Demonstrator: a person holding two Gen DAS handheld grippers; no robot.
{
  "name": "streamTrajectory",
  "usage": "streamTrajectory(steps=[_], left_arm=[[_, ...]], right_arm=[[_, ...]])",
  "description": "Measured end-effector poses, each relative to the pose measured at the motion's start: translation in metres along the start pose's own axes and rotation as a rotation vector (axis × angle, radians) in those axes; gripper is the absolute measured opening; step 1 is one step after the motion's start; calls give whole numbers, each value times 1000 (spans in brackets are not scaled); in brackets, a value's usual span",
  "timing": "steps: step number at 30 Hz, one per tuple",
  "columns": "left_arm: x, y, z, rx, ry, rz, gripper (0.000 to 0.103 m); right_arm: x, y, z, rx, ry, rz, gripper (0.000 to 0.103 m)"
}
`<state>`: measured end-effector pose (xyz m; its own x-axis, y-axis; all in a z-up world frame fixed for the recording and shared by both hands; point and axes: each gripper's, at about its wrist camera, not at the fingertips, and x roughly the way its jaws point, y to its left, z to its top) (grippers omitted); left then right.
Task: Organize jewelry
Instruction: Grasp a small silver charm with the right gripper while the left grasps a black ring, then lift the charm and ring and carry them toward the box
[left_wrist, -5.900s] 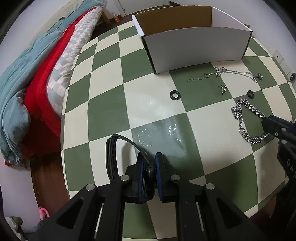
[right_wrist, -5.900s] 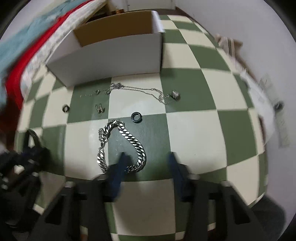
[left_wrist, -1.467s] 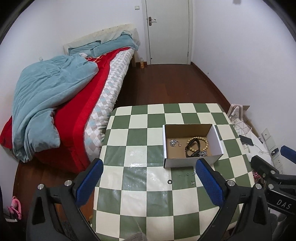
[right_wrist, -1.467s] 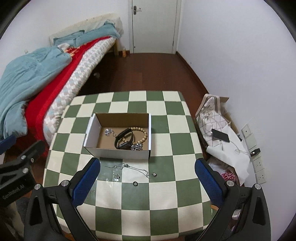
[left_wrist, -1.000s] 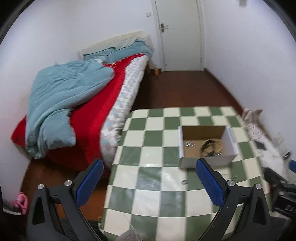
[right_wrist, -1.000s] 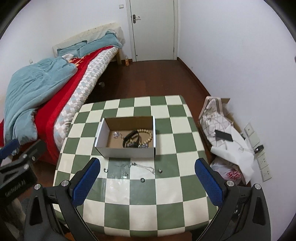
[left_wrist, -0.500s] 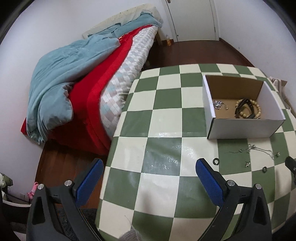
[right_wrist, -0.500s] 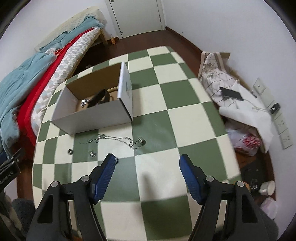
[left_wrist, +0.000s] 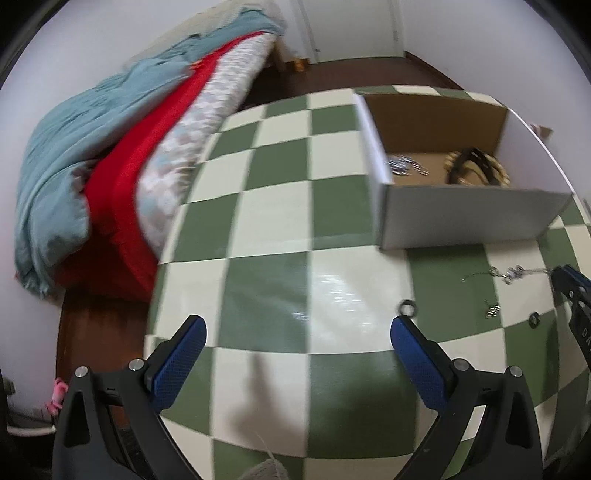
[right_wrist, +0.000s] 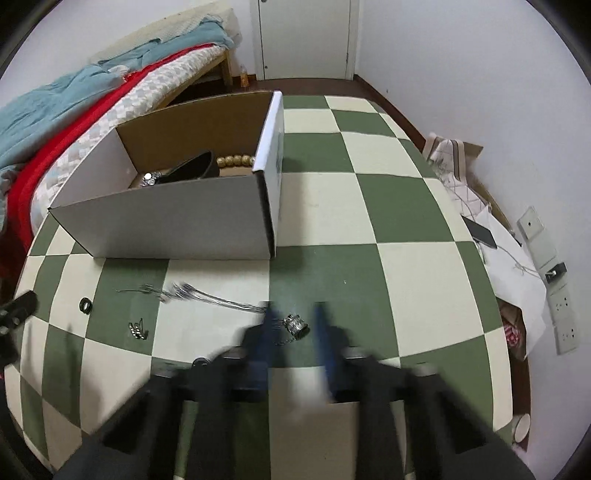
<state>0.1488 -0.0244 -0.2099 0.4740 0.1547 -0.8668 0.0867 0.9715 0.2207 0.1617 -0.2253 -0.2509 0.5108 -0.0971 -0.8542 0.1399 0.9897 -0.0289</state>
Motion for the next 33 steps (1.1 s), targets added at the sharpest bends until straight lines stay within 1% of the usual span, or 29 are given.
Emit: streamTrajectory(steps=[3,6,9,10,11,12,14,15,16,17,18,19,26,31,33], left_arm=[[8,-13,2,18,23,-39,102],[15,-23,4,31,33,-63,101],[17,-32,6,47,22,-84,101],[17,-34,6,52,18,-90,96],[18,-36,6,57,18,-94,84],[17,-38,5,56,9,-115,79],[14,-40,5,59,1,-142,58],[14,-41,6,60,-3,-156,50],[12,-43,6,61,-5,-174,33],[12,-45,7,62,-5,-185,19],[12,-47,7,67,-5,-186,16],[11,-49,7,73,-8,-186,9],[9,-44,5,58,-20,-187,9],[-10,-36,9,39,-50,-200,9],[-24,-33,12,32,-68,-216,9]], right_arm=[[-3,-4,-1,18,1,-2,13],[-7,-21,-4,67,8,-14,13],[-13,-42,-8,112,12,-28,13],[-14,-48,-9,125,14,-32,13],[-15,-55,-10,141,18,-35,13],[-16,-58,-10,147,17,-37,13],[-17,-64,-11,153,17,-45,13],[-17,-66,-11,155,18,-46,13],[-17,-66,-11,155,18,-48,13],[-16,-66,-12,154,19,-47,13],[-16,-66,-12,155,20,-45,13],[-16,-65,-12,155,19,-44,13],[-28,-56,-8,142,1,-27,13],[-52,-48,6,129,-41,6,13],[-63,-44,13,123,-60,19,13]])
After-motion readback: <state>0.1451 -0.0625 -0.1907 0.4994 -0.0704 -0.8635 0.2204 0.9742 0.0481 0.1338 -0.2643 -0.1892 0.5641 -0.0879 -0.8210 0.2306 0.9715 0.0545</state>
